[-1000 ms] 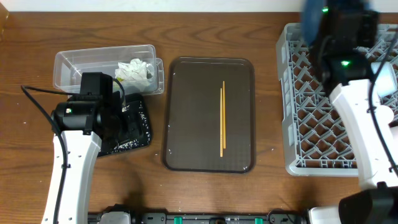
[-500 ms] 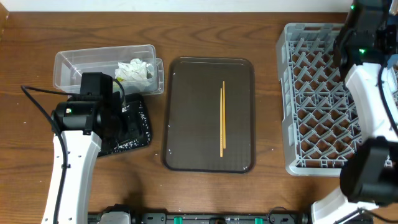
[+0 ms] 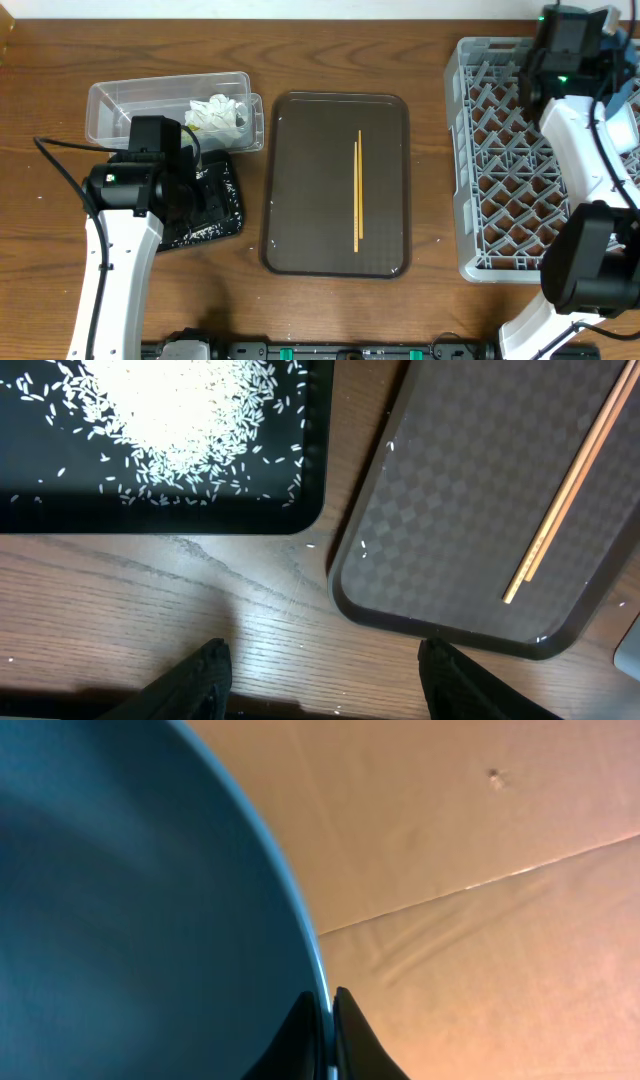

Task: Sort waste into correct bins and load items into the dishwasher rack
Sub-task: 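Carry the teal plate with the right gripper into the dish rack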

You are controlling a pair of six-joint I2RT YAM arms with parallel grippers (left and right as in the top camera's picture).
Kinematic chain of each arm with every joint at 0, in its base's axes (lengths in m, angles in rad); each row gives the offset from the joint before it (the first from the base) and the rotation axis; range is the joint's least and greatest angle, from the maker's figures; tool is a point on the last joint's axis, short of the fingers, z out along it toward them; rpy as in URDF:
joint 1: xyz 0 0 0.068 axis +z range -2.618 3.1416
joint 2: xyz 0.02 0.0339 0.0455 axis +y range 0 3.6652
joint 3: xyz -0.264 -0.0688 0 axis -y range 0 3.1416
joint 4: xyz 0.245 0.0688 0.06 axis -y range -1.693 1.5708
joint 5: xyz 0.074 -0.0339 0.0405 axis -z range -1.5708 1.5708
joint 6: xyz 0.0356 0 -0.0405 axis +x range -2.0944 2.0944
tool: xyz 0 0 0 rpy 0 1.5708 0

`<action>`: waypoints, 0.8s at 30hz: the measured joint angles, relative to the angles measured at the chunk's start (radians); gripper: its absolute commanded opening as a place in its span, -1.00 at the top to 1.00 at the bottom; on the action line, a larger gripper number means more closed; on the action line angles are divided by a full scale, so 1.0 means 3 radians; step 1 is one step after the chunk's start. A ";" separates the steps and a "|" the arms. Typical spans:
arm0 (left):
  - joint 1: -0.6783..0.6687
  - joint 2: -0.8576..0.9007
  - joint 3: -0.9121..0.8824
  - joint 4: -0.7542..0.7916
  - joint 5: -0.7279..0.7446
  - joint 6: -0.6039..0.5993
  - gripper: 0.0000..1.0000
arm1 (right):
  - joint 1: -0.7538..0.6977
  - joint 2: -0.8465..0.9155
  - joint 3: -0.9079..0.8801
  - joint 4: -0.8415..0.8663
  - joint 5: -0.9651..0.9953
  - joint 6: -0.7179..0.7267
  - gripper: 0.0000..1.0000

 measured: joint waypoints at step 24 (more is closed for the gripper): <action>0.0000 0.0000 0.0000 -0.0001 -0.0001 0.0000 -0.26 | 0.0389 -0.0051 -0.0011 -0.1493 -0.0474 0.1301 -0.75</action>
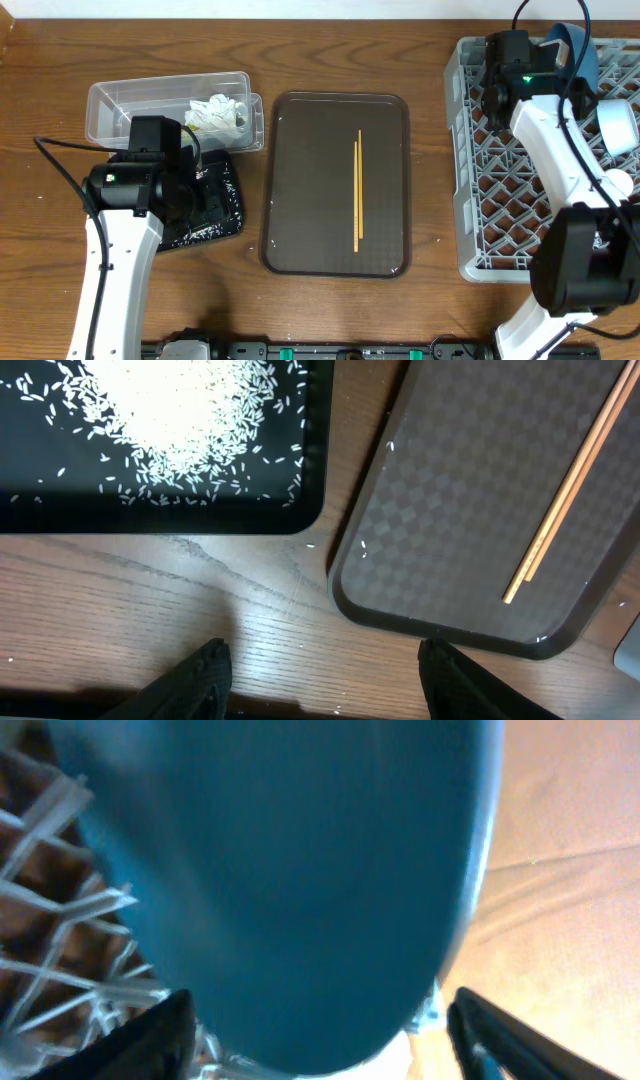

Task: Sort waste into correct bins and load items into the dishwasher rack
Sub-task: 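Carry the teal plate with the right gripper into the dish rack, then reach the right gripper down to the chopsticks and pinch one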

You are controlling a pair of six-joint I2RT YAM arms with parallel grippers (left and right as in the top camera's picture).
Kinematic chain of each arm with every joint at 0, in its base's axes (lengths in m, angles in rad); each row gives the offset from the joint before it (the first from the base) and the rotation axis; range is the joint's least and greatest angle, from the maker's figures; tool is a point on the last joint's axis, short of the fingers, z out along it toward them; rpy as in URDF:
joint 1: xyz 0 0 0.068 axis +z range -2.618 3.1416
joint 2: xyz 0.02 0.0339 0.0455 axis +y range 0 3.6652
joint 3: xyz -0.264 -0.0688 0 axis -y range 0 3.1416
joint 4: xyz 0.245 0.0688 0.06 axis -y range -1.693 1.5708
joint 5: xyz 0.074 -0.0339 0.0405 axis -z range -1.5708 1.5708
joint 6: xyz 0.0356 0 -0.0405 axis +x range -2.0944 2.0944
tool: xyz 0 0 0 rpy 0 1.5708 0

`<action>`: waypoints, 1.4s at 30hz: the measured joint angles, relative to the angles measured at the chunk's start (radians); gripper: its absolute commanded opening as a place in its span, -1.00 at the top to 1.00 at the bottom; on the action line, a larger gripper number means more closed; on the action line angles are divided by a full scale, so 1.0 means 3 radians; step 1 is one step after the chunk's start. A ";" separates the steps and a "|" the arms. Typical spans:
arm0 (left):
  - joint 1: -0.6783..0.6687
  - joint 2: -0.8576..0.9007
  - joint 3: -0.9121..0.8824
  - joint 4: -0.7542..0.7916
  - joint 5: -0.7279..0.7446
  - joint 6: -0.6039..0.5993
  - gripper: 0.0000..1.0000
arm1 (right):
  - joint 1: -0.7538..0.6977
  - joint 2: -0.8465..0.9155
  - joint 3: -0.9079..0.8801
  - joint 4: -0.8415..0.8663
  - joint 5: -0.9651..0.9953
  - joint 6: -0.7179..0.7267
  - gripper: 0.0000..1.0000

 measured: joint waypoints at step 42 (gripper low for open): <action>0.0000 0.0000 0.0000 0.0000 0.0001 0.0001 -0.27 | 0.1717 0.0703 -0.0139 -0.0354 -0.3437 0.1382 -0.22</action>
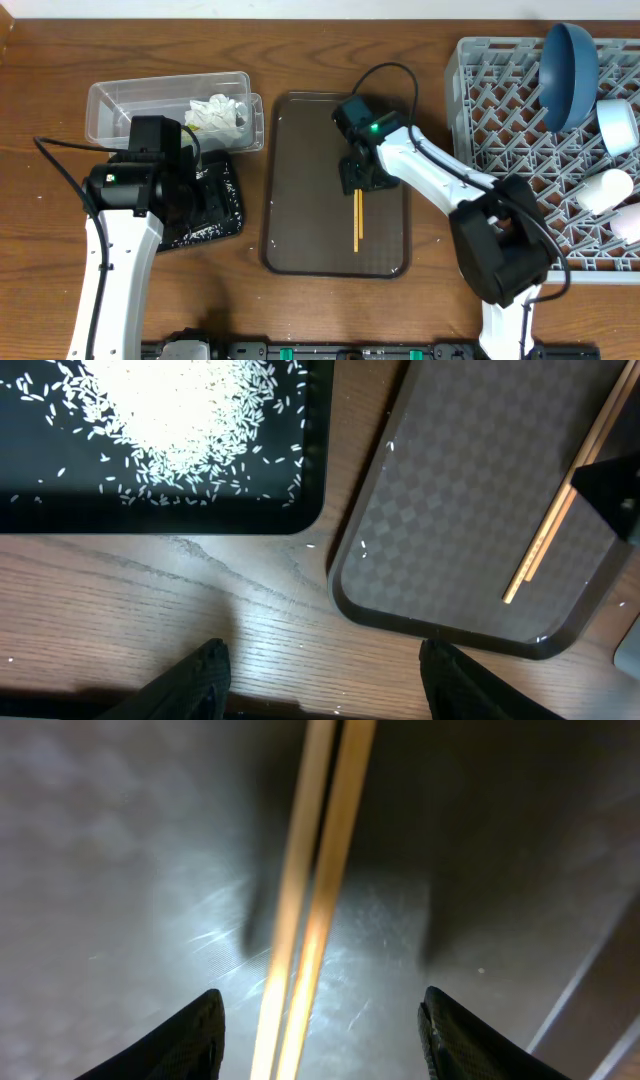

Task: Sort waste into correct bins and load items into the dishwasher rack
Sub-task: 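Reach the right gripper down to the chopsticks and pinch one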

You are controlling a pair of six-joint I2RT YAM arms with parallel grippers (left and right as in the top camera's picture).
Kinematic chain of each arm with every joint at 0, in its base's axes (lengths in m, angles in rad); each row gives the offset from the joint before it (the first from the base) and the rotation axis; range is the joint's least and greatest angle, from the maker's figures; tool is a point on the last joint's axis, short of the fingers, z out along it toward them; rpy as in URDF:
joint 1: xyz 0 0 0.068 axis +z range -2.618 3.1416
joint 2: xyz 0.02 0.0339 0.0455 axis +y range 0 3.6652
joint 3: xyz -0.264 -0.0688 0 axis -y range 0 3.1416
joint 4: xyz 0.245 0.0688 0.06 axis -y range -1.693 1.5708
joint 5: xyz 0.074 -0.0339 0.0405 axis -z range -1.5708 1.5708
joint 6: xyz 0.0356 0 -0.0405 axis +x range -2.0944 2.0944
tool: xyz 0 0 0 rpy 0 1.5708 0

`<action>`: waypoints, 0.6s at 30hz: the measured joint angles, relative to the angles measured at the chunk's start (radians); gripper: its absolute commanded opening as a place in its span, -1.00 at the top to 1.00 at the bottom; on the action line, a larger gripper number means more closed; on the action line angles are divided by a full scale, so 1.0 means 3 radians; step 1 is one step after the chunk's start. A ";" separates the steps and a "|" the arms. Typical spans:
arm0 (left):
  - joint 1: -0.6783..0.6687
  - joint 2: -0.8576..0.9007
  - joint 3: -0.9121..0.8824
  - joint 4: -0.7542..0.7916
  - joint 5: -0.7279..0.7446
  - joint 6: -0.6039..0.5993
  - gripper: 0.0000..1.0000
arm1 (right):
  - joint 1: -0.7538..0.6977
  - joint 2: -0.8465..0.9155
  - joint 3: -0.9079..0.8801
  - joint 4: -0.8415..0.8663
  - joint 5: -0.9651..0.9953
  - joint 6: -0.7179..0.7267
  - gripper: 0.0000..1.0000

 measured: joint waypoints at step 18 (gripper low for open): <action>0.0000 0.0000 0.0000 0.0000 -0.0001 0.0000 -0.27 | 0.0001 0.0064 -0.0009 -0.0092 0.0234 0.0251 -0.10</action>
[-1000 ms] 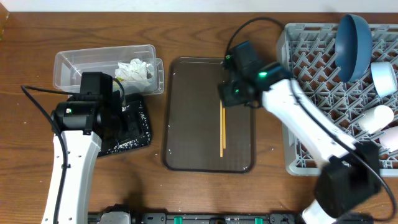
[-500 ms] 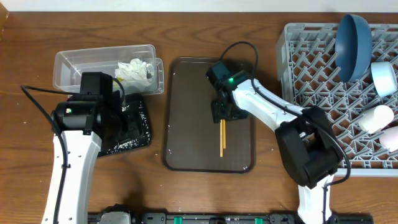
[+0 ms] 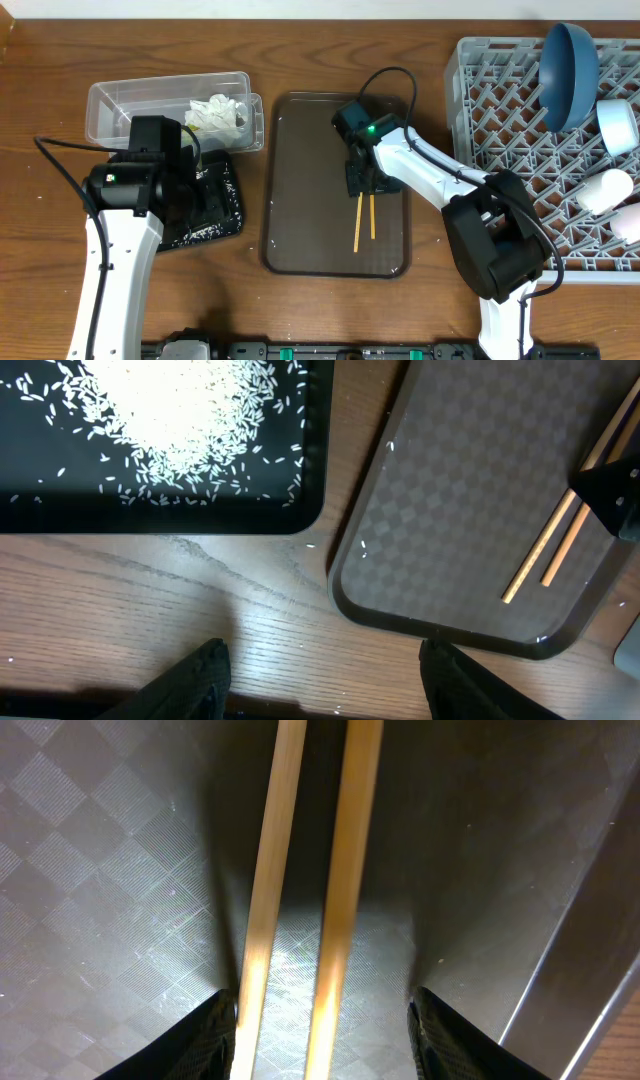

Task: Sort waste into correct bins and load items into the dishwasher rack
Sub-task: 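Reach the right gripper down to the chopsticks and pinch one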

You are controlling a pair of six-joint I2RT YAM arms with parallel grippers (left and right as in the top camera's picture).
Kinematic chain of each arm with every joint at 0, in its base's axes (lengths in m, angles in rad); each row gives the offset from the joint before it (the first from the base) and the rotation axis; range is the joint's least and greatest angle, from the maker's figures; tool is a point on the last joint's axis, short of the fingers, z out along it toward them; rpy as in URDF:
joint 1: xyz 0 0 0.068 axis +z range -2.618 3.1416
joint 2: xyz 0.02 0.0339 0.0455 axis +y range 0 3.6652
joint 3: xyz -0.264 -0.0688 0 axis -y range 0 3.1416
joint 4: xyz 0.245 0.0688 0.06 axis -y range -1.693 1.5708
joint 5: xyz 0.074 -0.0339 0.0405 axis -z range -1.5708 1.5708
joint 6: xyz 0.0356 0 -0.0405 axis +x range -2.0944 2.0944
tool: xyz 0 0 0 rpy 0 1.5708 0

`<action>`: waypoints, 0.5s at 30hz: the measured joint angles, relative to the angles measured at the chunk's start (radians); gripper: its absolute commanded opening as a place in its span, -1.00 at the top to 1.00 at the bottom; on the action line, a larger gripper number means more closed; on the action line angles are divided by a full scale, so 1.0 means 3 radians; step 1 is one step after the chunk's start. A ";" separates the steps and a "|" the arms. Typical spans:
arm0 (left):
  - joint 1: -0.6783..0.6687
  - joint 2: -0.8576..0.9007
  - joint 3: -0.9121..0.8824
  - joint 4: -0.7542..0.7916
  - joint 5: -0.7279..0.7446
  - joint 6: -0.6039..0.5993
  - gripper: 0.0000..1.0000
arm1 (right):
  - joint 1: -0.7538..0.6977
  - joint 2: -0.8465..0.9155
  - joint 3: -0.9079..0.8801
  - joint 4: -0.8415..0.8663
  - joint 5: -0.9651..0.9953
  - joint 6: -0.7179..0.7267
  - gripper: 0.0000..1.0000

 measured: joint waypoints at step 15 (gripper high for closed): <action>0.0000 0.0000 0.0000 0.0000 0.0001 0.0000 -0.28 | -0.0011 -0.0084 0.0000 0.0003 0.0001 0.0020 -0.20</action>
